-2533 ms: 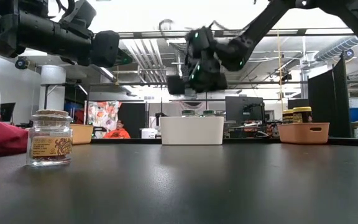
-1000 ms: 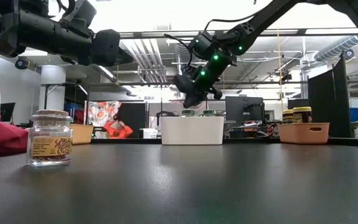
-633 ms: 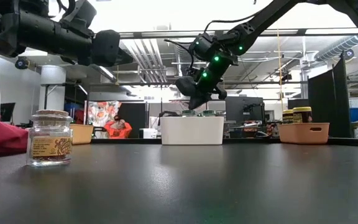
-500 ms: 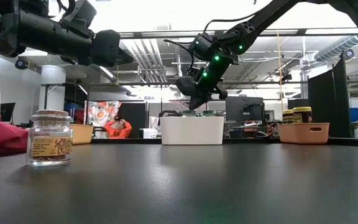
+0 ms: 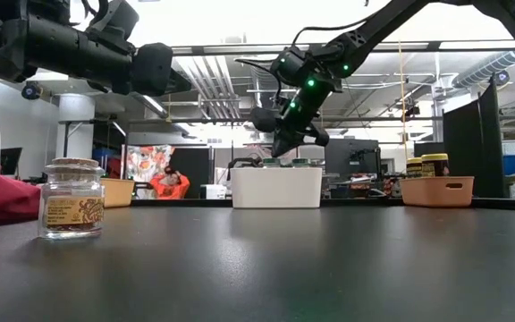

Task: Sort spices by type
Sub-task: Adjust the green spice bottle into the white bin

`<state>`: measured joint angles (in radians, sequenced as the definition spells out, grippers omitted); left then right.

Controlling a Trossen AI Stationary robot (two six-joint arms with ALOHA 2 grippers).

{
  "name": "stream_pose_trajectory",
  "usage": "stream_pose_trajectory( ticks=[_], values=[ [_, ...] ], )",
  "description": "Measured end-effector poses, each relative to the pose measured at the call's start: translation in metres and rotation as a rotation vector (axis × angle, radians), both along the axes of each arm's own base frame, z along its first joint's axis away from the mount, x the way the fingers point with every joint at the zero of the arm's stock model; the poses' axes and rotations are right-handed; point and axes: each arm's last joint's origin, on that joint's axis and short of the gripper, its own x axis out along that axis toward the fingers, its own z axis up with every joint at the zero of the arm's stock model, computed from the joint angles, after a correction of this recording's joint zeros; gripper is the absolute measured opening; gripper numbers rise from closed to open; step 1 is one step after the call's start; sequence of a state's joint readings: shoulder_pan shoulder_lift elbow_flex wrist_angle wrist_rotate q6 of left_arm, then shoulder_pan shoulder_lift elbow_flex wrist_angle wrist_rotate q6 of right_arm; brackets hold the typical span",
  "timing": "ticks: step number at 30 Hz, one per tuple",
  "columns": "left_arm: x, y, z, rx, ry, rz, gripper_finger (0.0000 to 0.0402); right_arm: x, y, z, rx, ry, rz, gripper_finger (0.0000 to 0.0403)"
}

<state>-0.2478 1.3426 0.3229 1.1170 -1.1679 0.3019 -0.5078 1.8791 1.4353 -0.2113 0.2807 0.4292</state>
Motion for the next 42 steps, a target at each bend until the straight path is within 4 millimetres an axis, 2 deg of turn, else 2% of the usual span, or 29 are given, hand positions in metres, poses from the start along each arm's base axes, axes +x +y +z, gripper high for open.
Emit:
stream_pose_trajectory(
  ticks=[6, 9, 12, 15, 24, 42],
  values=[
    [0.0, 0.0, 0.0, 0.001, 0.004, 0.0, 0.0352, -0.002, 0.001, 0.014, -0.092, 0.025, 0.057, 0.0009],
    [0.0, 0.0, -0.001, 0.002, 0.008, 0.0, 0.0352, -0.001, 0.003, 0.023, -0.129, 0.053, 0.182, 0.0009],
    [0.0, 0.0, -0.001, 0.002, 0.008, 0.0, 0.0352, 0.001, 0.006, 0.028, -0.093, 0.065, 0.355, 0.0009],
    [0.0, 0.0, -0.001, 0.003, 0.011, 0.0, 0.0352, -0.001, 0.009, 0.03, -0.065, 0.135, 0.425, 0.0009],
    [0.0, 0.0, -0.001, 0.005, 0.017, -0.007, 0.0352, -0.008, 0.011, 0.02, -0.074, 0.281, 0.526, 0.0009],
    [0.0, 0.0, -0.001, 0.005, 0.018, -0.008, 0.0352, -0.005, 0.004, 0.005, -0.174, 0.264, 0.518, 0.0009]
  ],
)
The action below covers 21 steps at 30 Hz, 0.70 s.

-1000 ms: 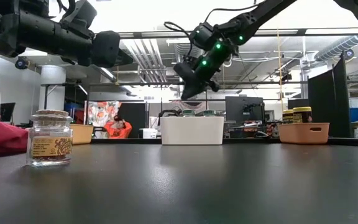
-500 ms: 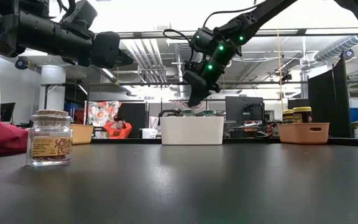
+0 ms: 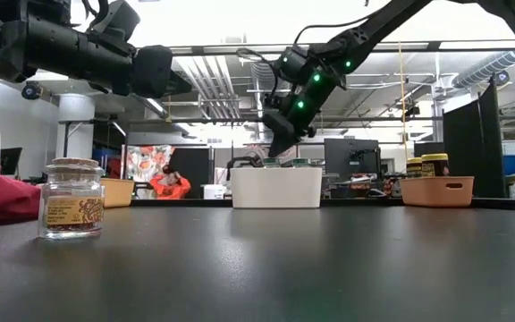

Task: Sort spices by type
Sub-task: Adjust the green spice bottle into the white bin

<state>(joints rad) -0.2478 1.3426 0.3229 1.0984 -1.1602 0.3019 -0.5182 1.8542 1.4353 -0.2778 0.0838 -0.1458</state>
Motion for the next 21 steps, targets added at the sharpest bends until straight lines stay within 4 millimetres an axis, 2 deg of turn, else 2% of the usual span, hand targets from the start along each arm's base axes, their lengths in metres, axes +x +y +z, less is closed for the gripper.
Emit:
stream_pose_trajectory(
  ticks=[6, 21],
  values=[
    [0.0, 0.0, 0.0, 0.0, 0.001, 0.0, 0.0352, 0.005, -0.003, -0.022, -0.008, 0.059, -0.004, 0.0009],
    [0.0, 0.0, 0.0, 0.002, 0.004, 0.0, 0.0352, 0.009, -0.01, -0.019, -0.046, -0.023, -0.059, 0.0009]
  ],
)
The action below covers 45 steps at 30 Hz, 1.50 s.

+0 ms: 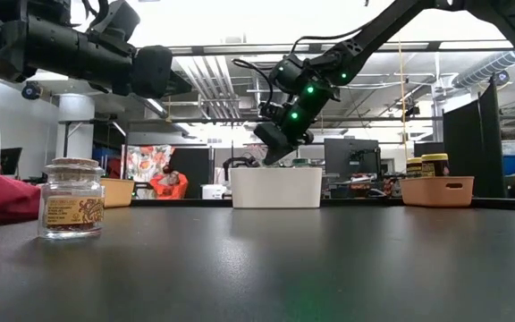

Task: Sort spices by type
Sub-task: Adjust the green spice bottle into the white bin, then put the transparent spice bottle into the yellow bin

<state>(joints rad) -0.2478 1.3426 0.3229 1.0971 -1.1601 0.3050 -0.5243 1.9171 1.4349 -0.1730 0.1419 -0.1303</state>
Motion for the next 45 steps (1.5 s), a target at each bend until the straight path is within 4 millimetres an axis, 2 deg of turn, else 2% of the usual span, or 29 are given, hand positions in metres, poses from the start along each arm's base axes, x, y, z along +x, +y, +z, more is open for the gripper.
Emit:
stream_pose_trajectory(
  ticks=[7, 10, 12, 15, 20, 24, 28, 30, 33, 38, 45],
  values=[
    [0.0, -0.001, 0.0, -0.005, -0.006, -0.006, 0.0352, -0.001, 0.002, 0.004, -0.013, 0.0, -0.017, 0.0009],
    [-0.001, -0.008, 0.001, -0.007, -0.011, -0.036, 0.0352, 0.0, 0.01, 0.018, -0.019, -0.033, -0.008, 0.0009],
    [-0.001, -0.015, 0.003, -0.01, -0.019, -0.068, 0.0352, 0.0, 0.023, 0.031, -0.022, -0.046, 0.021, 0.0009],
    [-0.001, -0.032, 0.007, 0.008, 0.003, -0.139, 0.0352, 0.002, 0.05, 0.045, -0.01, -0.031, 0.08, 0.0009],
    [0.002, -0.073, 0.02, 0.032, 0.082, -0.284, 0.0352, 0.0, 0.11, 0.059, 0.011, 0.009, 0.194, 0.0009],
    [0.006, -0.106, 0.032, 0.01, 0.21, -0.4, 0.0352, -0.012, 0.155, 0.065, -0.074, 0.081, 0.151, 0.0009],
    [0.001, -0.129, 0.05, -0.204, 0.397, -0.592, 0.0352, -0.036, 0.196, 0.079, -0.185, 0.132, 0.094, 0.0009],
    [-0.001, -0.134, 0.06, -0.345, 0.474, -0.616, 0.0352, -0.047, 0.213, 0.084, -0.185, 0.121, 0.104, 0.0009],
    [-0.004, -0.141, 0.063, -0.456, 0.595, -0.617, 0.0352, -0.062, 0.234, 0.089, -0.166, 0.07, 0.137, 0.0009],
    [-0.001, -0.15, 0.053, -0.598, 0.677, -0.649, 0.0352, -0.08, 0.252, 0.092, -0.13, 0.004, 0.152, 0.0009],
    [0.002, -0.15, 0.028, -0.624, 0.713, -0.586, 0.0352, -0.089, 0.254, 0.079, -0.13, -0.005, 0.132, 0.0009]
  ],
)
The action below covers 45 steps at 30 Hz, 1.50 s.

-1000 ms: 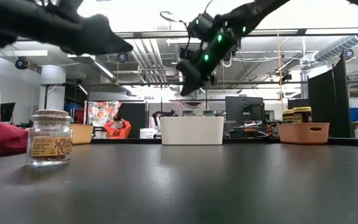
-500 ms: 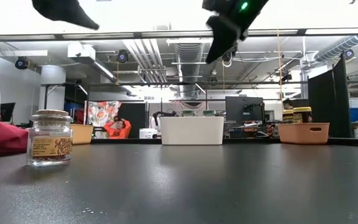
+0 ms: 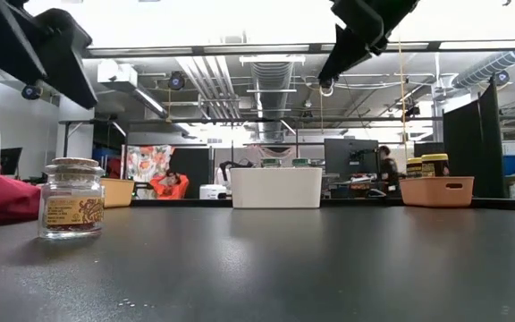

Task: Sort spices by type
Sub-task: Put the transparent spice bottle into the yellow bin

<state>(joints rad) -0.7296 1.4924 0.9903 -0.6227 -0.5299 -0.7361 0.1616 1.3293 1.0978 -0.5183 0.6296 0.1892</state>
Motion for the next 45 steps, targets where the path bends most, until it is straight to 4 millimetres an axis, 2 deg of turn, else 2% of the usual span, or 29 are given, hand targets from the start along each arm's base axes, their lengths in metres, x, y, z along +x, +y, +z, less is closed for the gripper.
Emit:
stream_pose_trajectory(
  ticks=[5, 12, 18, 31, 34, 39, 45],
  values=[
    [0.003, 0.002, -0.015, -0.007, -0.011, 0.016, 0.0352, -0.002, -0.001, -0.008, 0.002, 0.008, -0.02, 0.0009],
    [0.002, 0.015, -0.05, -0.041, -0.046, 0.033, 0.0351, -0.001, -0.001, -0.007, -0.009, -0.003, -0.031, 0.0009],
    [-0.002, 0.027, -0.07, -0.071, -0.06, 0.056, 0.0325, 0.0, -0.001, -0.007, -0.008, -0.013, -0.03, 0.0009],
    [-0.002, 0.031, -0.074, -0.082, -0.077, 0.061, 0.0255, 0.0, -0.001, -0.007, -0.013, -0.009, -0.027, 0.0009],
    [-0.003, 0.031, -0.075, -0.078, -0.073, 0.06, 0.0226, 0.0, -0.001, -0.007, -0.013, -0.009, -0.026, 0.0009],
    [-0.001, 0.031, -0.073, -0.061, -0.07, 0.043, 0.0155, 0.0, -0.001, -0.007, -0.015, -0.008, -0.025, 0.0009],
    [0.004, 0.033, -0.06, 0.093, -0.107, 0.114, 0.0154, 0.0, -0.002, -0.007, -0.031, 0.005, -0.014, 0.0009]
  ],
)
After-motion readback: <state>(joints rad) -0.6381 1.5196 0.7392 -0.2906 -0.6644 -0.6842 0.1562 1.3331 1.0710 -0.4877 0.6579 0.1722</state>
